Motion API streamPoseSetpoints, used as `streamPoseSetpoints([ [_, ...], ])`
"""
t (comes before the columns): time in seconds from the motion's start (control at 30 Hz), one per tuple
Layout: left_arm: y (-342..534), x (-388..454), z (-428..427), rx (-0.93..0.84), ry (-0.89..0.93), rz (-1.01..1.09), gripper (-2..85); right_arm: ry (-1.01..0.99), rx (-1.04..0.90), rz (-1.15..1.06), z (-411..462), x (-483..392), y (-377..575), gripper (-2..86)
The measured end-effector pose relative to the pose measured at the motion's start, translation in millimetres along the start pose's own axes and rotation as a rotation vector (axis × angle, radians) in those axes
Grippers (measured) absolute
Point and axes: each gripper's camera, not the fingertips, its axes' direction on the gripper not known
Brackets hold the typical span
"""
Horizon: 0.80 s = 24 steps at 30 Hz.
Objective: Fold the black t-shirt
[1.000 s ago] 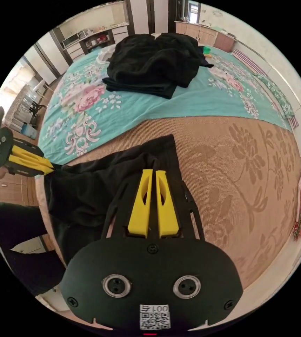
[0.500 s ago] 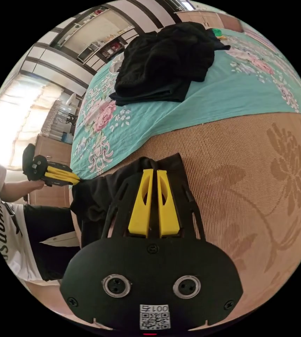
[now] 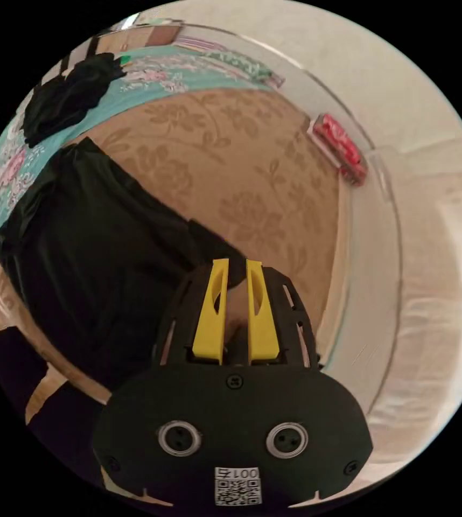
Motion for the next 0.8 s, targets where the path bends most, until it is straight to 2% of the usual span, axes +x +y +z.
streamPoseSetpoints([
  [0.13,-37,94,54,0.013,0.116,0.266,11.5,-0.184,0.022,0.199,28,40,38,10.5],
  [0.33,-61,196,129,-0.055,0.053,0.487,11.7,-0.467,-0.078,0.239,87,81,54,15.9],
  [0.5,-62,222,173,-0.172,-0.083,0.51,11.2,-0.53,-0.069,0.251,95,107,65,14.8],
  [0.6,-60,226,190,-0.199,-0.147,0.538,10.1,-0.504,-0.074,0.246,95,116,71,13.1],
  [0.67,-61,223,193,-0.203,-0.138,0.523,9.0,-0.565,-0.045,0.193,91,123,74,6.6],
  [0.8,-66,196,186,-0.174,-0.06,0.404,0.4,-0.616,-0.069,0.152,92,135,75,3.2],
])
